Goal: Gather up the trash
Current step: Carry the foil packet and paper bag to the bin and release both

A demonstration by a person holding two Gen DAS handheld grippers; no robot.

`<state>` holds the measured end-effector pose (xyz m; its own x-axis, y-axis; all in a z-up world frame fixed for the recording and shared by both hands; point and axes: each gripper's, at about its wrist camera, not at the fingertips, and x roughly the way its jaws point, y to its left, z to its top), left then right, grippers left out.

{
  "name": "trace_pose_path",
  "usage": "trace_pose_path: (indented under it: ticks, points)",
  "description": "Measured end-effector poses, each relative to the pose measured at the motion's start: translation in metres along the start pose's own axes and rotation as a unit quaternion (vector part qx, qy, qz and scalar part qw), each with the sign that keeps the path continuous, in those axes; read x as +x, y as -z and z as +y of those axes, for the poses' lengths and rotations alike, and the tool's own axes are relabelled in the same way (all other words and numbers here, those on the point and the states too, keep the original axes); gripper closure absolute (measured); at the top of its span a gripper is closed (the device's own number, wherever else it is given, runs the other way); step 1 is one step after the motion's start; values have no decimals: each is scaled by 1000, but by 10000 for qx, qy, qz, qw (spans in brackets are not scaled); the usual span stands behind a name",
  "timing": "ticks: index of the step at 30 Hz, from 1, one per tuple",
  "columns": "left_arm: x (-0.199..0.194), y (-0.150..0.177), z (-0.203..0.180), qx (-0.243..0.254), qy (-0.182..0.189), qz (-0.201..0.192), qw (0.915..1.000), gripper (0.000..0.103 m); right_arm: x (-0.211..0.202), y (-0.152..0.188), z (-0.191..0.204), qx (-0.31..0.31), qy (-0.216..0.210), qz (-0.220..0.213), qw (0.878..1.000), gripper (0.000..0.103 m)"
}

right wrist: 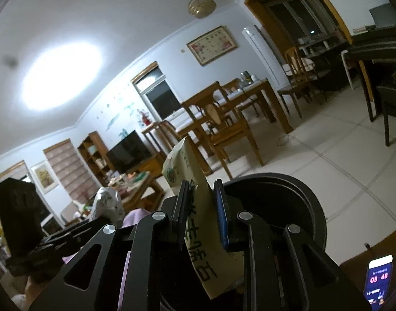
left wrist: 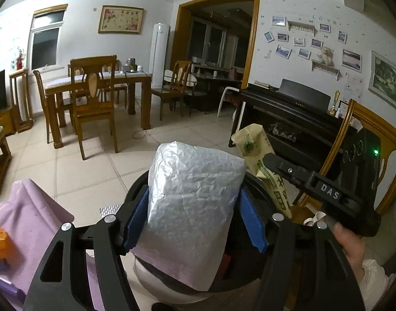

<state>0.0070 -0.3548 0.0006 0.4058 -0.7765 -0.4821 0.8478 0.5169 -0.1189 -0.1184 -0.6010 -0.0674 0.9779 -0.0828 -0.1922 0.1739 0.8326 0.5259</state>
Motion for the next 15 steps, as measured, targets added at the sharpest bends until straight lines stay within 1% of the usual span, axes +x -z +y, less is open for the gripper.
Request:
trace_pose_path:
  ticks: [8, 15]
  points:
    - [18, -1, -4, 15, -85, 121, 9999, 38, 15, 12, -17, 130, 45, 101, 9999, 83]
    - [32, -2, -11, 60, -70, 241, 9997, 38, 25, 15, -15, 168, 96, 150, 9997, 83]
